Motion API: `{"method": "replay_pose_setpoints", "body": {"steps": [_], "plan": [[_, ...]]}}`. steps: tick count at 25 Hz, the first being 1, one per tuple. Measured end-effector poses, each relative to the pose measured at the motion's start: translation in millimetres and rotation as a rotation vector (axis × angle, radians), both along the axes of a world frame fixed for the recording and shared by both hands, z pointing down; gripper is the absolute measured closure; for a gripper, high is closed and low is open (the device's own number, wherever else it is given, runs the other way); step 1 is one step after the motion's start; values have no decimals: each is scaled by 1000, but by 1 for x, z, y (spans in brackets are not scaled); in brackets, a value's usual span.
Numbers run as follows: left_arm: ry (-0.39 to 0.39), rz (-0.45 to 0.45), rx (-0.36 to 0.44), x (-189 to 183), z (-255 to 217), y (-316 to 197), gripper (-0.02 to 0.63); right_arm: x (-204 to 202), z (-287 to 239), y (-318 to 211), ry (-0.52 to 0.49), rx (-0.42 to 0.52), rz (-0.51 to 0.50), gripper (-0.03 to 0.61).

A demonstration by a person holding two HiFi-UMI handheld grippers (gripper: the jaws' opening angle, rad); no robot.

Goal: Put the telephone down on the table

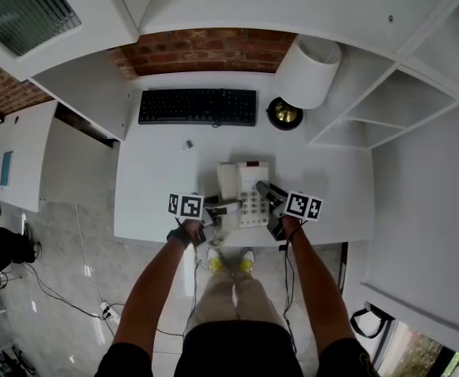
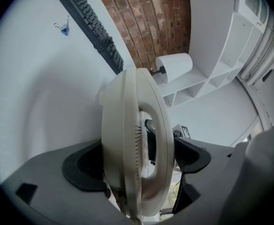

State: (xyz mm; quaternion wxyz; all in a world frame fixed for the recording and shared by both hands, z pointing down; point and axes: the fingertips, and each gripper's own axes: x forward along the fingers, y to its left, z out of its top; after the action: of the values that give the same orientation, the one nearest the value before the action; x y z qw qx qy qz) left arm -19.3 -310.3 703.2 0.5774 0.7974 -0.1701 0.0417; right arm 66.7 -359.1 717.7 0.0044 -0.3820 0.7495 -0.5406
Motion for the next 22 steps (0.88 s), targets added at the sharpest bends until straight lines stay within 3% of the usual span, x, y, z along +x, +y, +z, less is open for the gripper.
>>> {"method": "replay_pose_setpoints", "body": {"steps": [4,7,11,13,20,22], "plan": [[-69,2,29,-4,5,-1,147,0,0,0,7,7,-3,371],[-98,-94,42,-19,5,-14,171,1,0,2,18,12,4,379],[-10,-218,1,-38,-3,-28,237,6,0,4,18,13,28,394],[-19,-231,20,-41,-5,-29,287,5,0,4,15,12,30,394],[-93,-265,53,-52,-7,-34,285,6,0,4,13,15,46,391],[-122,-272,58,-56,-9,-29,287,12,-6,9,38,47,59,439]]}}
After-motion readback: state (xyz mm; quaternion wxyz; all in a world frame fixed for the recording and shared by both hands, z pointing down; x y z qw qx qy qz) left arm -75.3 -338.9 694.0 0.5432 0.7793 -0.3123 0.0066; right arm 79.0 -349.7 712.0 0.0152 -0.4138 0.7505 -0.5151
